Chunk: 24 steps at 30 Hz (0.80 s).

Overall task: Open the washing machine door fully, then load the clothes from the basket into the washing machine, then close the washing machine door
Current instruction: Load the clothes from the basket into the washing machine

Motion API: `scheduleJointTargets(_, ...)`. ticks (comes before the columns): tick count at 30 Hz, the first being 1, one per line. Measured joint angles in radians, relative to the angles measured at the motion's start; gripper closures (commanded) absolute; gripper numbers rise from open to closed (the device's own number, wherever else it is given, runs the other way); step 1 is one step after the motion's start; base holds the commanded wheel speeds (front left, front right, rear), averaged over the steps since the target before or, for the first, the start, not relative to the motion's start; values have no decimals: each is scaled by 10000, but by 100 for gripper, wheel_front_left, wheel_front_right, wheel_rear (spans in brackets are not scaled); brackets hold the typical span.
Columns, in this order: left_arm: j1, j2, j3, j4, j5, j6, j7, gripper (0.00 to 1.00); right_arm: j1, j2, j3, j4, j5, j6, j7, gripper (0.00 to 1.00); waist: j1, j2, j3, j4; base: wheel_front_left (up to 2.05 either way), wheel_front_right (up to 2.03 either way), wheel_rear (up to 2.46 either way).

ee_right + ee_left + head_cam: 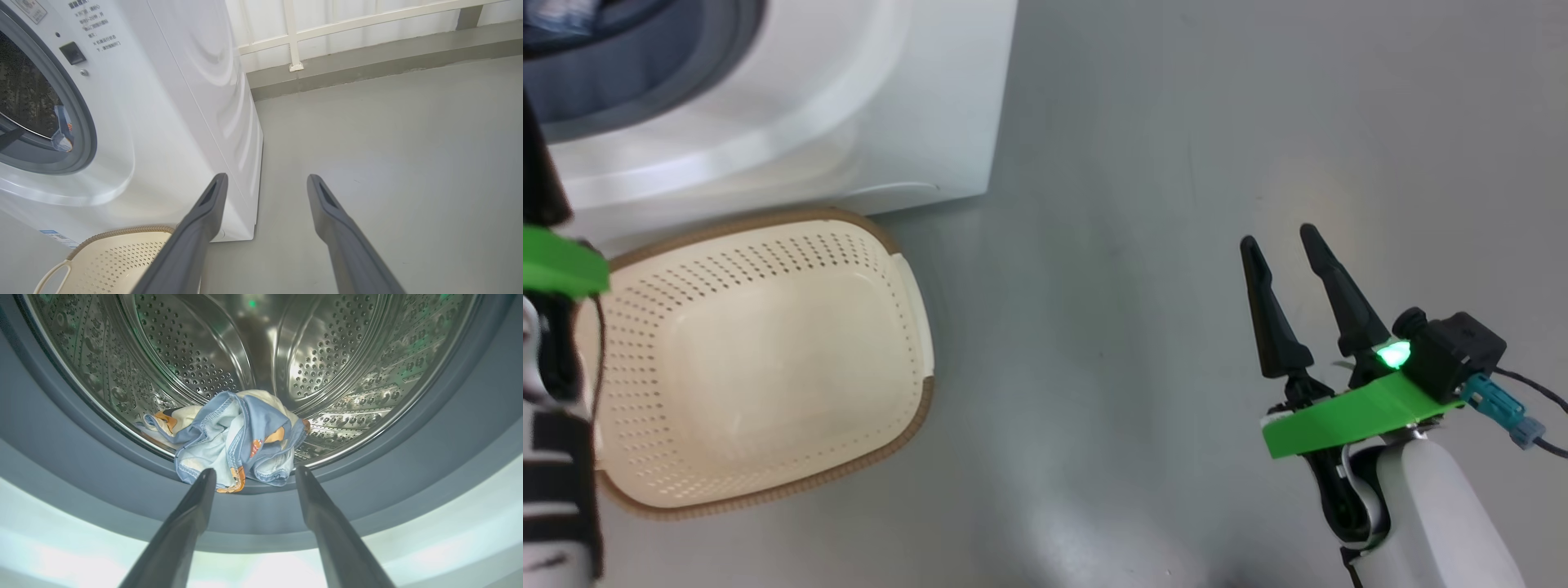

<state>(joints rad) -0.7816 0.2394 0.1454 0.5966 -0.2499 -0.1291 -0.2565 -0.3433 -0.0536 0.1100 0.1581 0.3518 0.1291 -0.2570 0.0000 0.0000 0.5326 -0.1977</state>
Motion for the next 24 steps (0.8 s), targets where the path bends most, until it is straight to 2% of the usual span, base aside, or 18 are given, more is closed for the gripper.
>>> scheduleJointTargets(7,1306,-472,148,-943,-23,0,0,0,256,-290,-134,75,-2,0,0,0,0,0,-500,334,0,0,0)
scheduleJointTargets(24,4136,-1162,142,-2428,-17,0,0,0,1225,-859,-374,245,0,0,0,0,0,0,-1810,1206,0,0,0)
